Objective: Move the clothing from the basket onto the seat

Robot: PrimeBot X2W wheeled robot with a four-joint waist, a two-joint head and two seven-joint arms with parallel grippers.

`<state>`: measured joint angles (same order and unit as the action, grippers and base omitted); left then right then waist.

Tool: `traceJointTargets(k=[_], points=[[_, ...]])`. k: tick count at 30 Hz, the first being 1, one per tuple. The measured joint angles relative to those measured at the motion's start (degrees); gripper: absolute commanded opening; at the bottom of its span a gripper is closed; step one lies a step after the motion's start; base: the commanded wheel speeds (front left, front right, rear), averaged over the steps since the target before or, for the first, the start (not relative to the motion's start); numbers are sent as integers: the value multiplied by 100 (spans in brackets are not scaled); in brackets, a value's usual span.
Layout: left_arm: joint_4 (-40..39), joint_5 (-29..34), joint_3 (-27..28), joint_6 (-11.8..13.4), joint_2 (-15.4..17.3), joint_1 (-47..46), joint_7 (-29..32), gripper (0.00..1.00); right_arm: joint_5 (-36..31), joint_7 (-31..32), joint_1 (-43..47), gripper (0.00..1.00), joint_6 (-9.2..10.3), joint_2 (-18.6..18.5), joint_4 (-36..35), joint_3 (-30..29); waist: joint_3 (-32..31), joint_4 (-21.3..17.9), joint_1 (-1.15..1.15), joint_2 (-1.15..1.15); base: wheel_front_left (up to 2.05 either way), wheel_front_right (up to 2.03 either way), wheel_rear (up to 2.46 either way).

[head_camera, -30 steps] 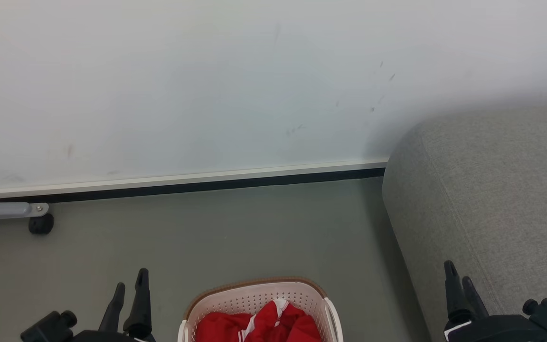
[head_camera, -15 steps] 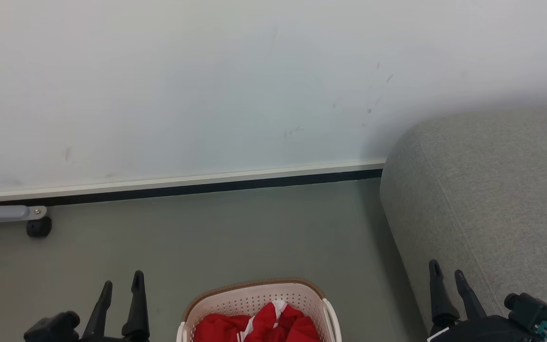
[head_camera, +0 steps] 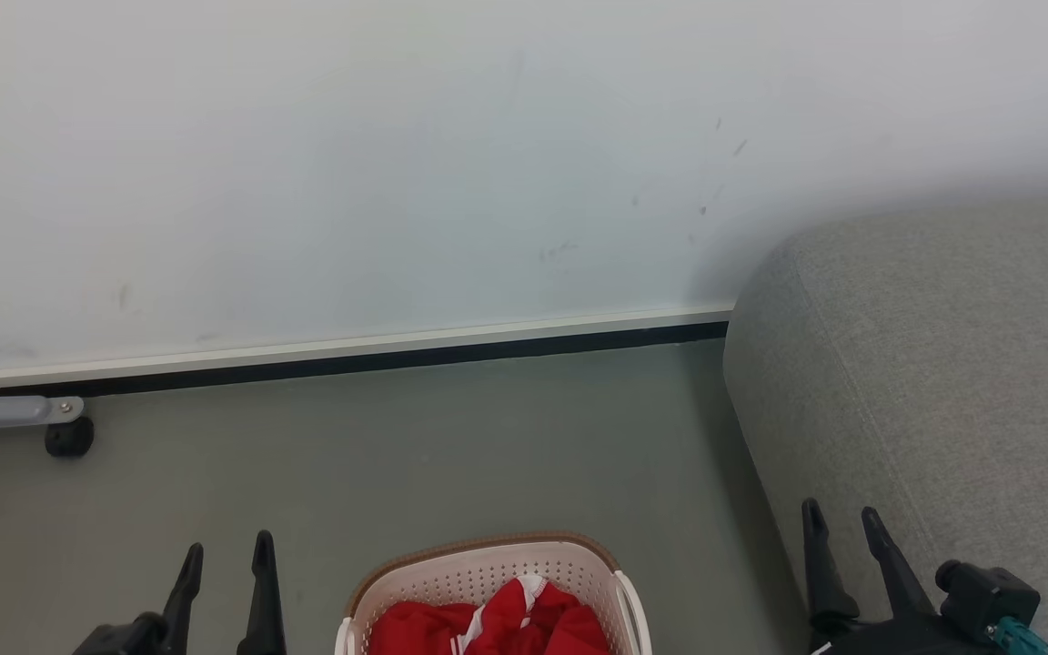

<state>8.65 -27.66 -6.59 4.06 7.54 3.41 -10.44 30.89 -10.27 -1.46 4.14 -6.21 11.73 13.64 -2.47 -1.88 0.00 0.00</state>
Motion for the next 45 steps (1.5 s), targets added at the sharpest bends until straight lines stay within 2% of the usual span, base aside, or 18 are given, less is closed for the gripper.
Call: traceJointTargets(k=[19, 45], points=[[-73, 1347, -111, 155, 58, 207, -387, 100, -1396, -403, 31, 100, 231, -115, -23, 427, 13, -33, 0, 0, 0, 0, 0], [94, 1372, 10, 46, 5, 209, -387, 100, -1463, -403, 39, 100, 223, -116, 26, 404, 5, -37, 0, 0, 0, 0, 0]])
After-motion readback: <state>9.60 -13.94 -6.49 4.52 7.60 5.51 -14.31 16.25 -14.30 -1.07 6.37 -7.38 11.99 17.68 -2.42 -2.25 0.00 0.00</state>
